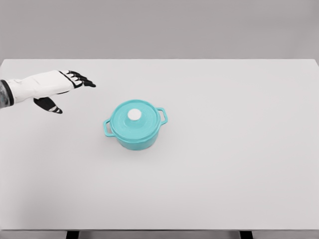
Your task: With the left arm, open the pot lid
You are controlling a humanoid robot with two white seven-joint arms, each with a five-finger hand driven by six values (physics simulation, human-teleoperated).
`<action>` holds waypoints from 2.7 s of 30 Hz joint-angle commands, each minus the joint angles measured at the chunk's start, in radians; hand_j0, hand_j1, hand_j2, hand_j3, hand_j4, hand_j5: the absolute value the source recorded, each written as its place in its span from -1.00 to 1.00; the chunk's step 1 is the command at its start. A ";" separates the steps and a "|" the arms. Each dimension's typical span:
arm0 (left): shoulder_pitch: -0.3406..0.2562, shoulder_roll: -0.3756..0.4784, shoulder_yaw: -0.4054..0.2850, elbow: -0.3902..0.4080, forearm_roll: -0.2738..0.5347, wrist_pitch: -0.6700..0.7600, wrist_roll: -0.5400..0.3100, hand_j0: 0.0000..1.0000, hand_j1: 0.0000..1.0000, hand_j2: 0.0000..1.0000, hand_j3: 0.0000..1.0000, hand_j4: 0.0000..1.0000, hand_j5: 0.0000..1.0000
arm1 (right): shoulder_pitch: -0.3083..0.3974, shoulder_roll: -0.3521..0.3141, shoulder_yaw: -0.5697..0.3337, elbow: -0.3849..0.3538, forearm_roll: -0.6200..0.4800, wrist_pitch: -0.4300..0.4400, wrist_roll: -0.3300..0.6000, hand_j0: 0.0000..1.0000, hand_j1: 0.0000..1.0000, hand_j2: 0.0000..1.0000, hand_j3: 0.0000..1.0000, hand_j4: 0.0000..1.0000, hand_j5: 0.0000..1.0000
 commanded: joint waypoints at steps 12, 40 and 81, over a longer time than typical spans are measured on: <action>-0.118 -0.035 -0.083 -0.117 0.005 0.003 0.000 1.00 1.00 1.00 1.00 1.00 1.00 | 0.028 0.000 0.001 0.000 0.001 0.000 0.002 1.00 1.00 1.00 1.00 1.00 1.00; -0.517 0.022 -0.696 -0.240 0.321 0.003 0.000 1.00 1.00 1.00 1.00 1.00 1.00 | 0.028 0.000 0.001 0.000 0.001 0.000 0.002 1.00 1.00 1.00 1.00 1.00 1.00; -0.500 -0.088 -0.755 -0.126 0.154 0.038 0.000 0.30 0.30 0.30 0.30 0.30 0.30 | 0.028 0.000 0.001 0.000 0.001 0.000 0.002 1.00 1.00 1.00 1.00 1.00 1.00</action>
